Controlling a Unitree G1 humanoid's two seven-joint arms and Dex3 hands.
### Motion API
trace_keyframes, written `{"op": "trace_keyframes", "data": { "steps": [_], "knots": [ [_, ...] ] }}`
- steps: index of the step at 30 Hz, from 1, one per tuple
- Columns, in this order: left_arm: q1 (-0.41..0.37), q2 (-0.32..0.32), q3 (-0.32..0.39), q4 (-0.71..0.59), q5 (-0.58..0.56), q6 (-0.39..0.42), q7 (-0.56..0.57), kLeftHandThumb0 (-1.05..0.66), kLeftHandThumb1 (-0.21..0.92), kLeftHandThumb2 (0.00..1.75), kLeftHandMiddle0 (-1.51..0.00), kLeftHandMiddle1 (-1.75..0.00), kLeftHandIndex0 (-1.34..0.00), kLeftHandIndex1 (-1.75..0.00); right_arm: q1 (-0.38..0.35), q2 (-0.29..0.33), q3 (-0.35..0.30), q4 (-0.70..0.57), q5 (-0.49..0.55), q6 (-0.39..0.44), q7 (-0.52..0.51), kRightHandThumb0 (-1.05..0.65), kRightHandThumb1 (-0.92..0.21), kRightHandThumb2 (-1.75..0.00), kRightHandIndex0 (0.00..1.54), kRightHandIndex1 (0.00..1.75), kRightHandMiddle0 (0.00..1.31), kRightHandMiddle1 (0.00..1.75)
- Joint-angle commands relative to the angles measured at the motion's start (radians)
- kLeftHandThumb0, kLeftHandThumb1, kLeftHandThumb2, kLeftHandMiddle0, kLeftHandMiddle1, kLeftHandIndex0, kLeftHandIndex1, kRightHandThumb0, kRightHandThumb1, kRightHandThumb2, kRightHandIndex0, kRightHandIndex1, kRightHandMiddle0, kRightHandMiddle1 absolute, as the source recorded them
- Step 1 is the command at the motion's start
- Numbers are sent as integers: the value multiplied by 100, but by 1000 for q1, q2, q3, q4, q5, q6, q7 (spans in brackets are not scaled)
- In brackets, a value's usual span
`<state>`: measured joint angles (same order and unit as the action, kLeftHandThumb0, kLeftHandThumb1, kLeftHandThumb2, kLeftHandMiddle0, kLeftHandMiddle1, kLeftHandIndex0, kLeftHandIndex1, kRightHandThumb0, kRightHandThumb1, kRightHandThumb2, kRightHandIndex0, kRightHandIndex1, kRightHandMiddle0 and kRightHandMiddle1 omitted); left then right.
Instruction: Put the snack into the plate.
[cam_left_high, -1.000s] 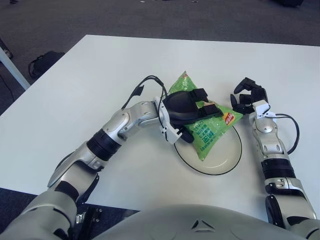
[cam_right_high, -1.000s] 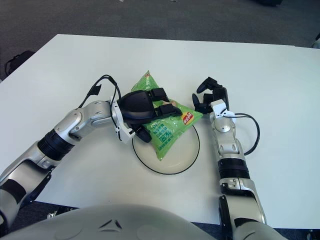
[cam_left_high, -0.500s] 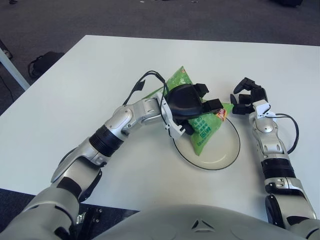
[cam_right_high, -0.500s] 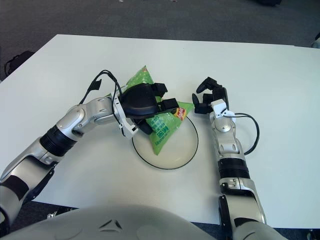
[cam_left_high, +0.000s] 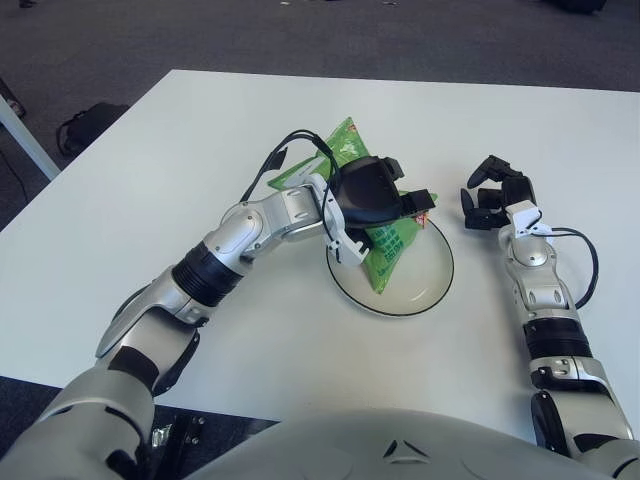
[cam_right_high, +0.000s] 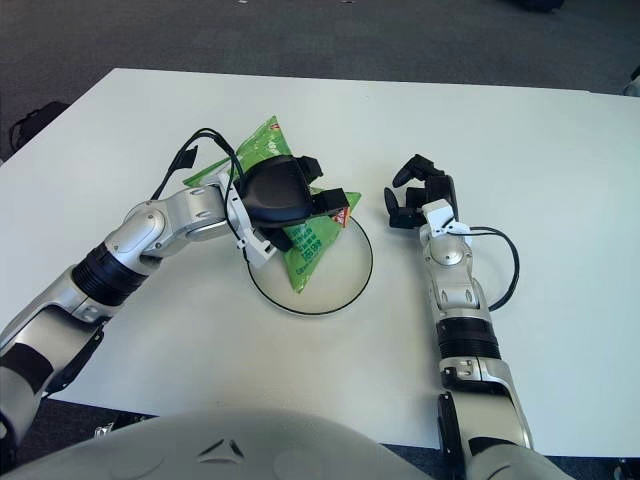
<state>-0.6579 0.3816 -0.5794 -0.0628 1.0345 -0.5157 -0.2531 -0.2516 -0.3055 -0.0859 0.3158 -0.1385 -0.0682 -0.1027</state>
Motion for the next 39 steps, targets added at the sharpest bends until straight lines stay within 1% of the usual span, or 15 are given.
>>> {"op": "trace_keyframes", "data": {
  "steps": [1, 4, 6, 9, 12, 15, 17, 19, 20, 22, 23, 26, 29, 34, 39],
  "knots": [
    [5, 18, -1, 19, 35, 7, 15, -48, 32, 119, -123, -175, -69, -159, 63, 14, 13, 50, 0, 51, 27, -50, -27, -137, 124, 175, 65, 175],
    [10, 14, 7, 22, 57, 8, 84, -48, 32, 119, -123, -175, -70, -158, 62, 15, 11, 52, 1, 46, 27, -50, -27, -138, 125, 175, 66, 175],
    [13, 13, 22, 13, 47, 13, 104, -48, 32, 118, -122, -175, -70, -157, 62, 15, 11, 52, -2, 47, 25, -50, -26, -138, 125, 175, 66, 175],
    [26, 18, 41, -24, 8, 15, 89, -48, 33, 118, -122, -175, -70, -158, 57, 15, 12, 62, -4, 45, 23, -50, -26, -138, 125, 175, 66, 175],
    [60, 26, 68, -98, -54, 17, 52, -47, 33, 117, -122, -175, -69, -158, 52, 14, 11, 71, -4, 43, 24, -50, -26, -138, 125, 175, 66, 175],
    [91, 31, 81, -111, -91, -14, 87, -47, 34, 116, -120, -175, -67, -159, 32, 4, -2, 124, 10, 24, 35, -50, -26, -138, 125, 175, 66, 175],
    [90, 30, 82, -103, -92, -28, 101, -47, 35, 116, -120, -175, -67, -160, 13, -4, -9, 167, 18, 7, 42, -50, -26, -138, 125, 175, 66, 175],
    [44, 31, 84, -152, -227, 11, -62, -46, 36, 117, -120, -175, -64, -163, -6, -8, -15, 207, 25, -9, 48, -50, -26, -138, 125, 175, 66, 175],
    [31, 14, 76, -179, -272, 34, -119, -46, 38, 117, -120, -175, -60, -167, -10, -8, -17, 216, 26, -15, 50, -50, -26, -138, 124, 175, 66, 175],
    [42, -53, 40, -164, -250, 3, -59, -46, 38, 121, -120, -175, -58, -172, -15, -8, -17, 229, 27, -28, 54, -50, -26, -138, 123, 175, 66, 175],
    [33, -57, 36, -146, -257, -36, -35, -46, 38, 122, -120, -175, -58, -172, -16, -6, -16, 234, 28, -36, 54, -50, -26, -139, 123, 175, 66, 175],
    [16, -47, 45, -122, -282, -91, -26, -47, 34, 128, -120, -175, -60, -174, -19, -5, -14, 248, 32, -52, 54, -51, -25, -139, 121, 175, 67, 175],
    [-16, -39, 46, -81, -265, -169, 5, -48, 31, 132, -120, -175, -62, -174, -17, 4, -16, 251, 39, -75, 50, -51, -25, -140, 121, 175, 67, 175],
    [-17, -46, 62, -63, -243, -201, 32, -49, 28, 136, -121, -175, -64, -175, -16, 7, -11, 252, 32, -88, 42, -51, -25, -140, 120, 175, 67, 175],
    [-35, -45, 64, -29, -273, -258, 48, -49, 28, 136, -123, -175, -64, -175, -9, 9, -6, 230, 28, -72, 38, -50, -26, -139, 117, 175, 66, 175]
  ]
}}
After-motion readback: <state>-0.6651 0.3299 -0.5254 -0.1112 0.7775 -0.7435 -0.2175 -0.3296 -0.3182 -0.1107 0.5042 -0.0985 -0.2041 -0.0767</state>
